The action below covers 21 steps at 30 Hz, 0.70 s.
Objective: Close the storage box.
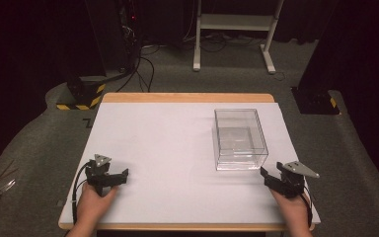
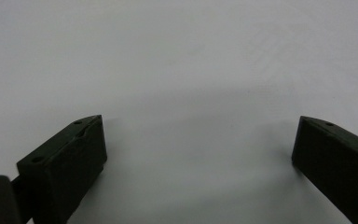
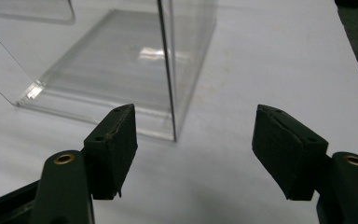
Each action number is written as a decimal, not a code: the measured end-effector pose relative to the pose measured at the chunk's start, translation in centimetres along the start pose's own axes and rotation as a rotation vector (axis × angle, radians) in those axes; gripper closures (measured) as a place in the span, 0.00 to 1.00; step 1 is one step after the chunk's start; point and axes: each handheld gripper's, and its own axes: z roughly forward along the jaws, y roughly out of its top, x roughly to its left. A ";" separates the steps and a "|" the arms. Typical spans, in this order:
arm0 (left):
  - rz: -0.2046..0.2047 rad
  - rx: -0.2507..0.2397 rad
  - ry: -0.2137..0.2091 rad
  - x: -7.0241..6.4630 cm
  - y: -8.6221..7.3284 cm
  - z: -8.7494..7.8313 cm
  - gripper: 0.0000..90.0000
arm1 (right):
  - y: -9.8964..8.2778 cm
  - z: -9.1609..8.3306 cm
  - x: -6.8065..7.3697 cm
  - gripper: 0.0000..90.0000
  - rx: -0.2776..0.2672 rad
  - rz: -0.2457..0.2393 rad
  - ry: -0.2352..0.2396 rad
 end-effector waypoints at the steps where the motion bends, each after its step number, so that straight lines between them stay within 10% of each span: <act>1: 0.000 0.000 0.000 0.0 0.0 0.0 0.04 | -0.8 -0.1 -0.4 0.35 0.016 0.006 -0.012; 10: 0.001 0.000 0.001 0.0 0.0 0.0 0.04 | -2.2 -0.3 -0.7 0.34 0.072 -0.014 -0.045; 14: 0.003 0.000 0.003 0.0 0.0 0.0 0.04 | -2.1 0.3 0.3 0.35 0.123 -0.099 -0.085; 21: 0.003 -0.001 0.003 0.0 0.0 0.0 0.04 | -2.1 0.5 0.1 0.36 0.148 -0.078 -0.067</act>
